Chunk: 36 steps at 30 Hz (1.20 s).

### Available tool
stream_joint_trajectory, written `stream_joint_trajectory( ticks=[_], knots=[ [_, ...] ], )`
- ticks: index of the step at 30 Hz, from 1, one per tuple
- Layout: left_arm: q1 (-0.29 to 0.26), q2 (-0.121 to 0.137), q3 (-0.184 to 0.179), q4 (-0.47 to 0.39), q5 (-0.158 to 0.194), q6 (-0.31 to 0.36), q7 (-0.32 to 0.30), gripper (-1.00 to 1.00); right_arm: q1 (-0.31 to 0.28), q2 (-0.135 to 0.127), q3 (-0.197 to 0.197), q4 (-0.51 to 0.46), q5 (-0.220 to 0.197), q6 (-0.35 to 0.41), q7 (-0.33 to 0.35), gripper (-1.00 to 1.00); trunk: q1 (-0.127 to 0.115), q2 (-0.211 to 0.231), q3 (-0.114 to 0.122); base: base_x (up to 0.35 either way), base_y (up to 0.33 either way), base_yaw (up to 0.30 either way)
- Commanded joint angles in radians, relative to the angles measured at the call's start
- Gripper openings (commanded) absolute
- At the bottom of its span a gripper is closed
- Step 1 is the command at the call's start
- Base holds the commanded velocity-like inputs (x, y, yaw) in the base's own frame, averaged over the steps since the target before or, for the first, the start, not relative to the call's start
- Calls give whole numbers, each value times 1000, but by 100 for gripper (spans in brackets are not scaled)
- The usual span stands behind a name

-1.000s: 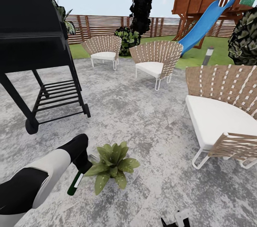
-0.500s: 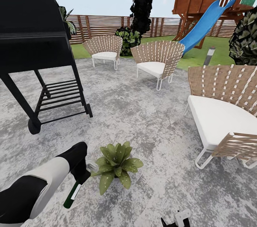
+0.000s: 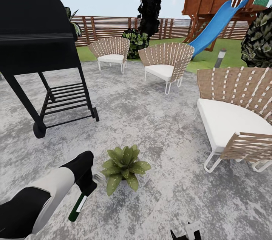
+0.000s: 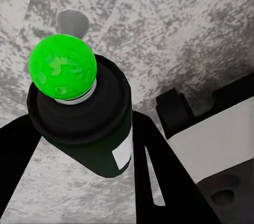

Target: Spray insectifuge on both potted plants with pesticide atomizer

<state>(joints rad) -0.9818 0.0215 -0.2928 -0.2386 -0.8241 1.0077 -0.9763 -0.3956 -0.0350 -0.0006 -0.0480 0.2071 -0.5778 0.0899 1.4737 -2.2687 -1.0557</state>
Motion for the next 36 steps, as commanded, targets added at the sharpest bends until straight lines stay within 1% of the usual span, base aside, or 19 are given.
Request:
stream_joint_trajectory(
  ticks=[1, 8, 13, 20, 33, 36],
  knots=[
    [0, 0, 0, -2, -9, 5, -10, -100, -1, 0, -1, 0, 0, -3, 4, 100, 0, 0, -1, -4, 0, -40],
    [7, 6, 0, 9, -9, 5, -7, -100, -1, 0, -1, 0, 0, -2, 3, 100, 0, 0, -1, -1, 20, -248],
    [18, 3, 0, 9, -9, 5, -7, -100, 0, 0, -1, 0, 0, -3, 2, 100, 0, 0, -1, 0, 249, -251],
    [18, -1, 2, 5, -10, 5, -7, -100, -1, 0, -1, 0, -1, -3, 2, 100, 0, 0, -1, 0, 268, -29],
    [15, -5, 3, -2, -10, 5, -10, -100, 0, 0, -1, -1, -2, -3, 2, 100, 0, 0, -1, 0, 11, -1],
    [18, -2, 3, 1, -10, 4, -9, -100, -1, 0, -1, -1, -2, -3, 2, 100, 0, 0, -1, 0, 0, -121]
  ],
)
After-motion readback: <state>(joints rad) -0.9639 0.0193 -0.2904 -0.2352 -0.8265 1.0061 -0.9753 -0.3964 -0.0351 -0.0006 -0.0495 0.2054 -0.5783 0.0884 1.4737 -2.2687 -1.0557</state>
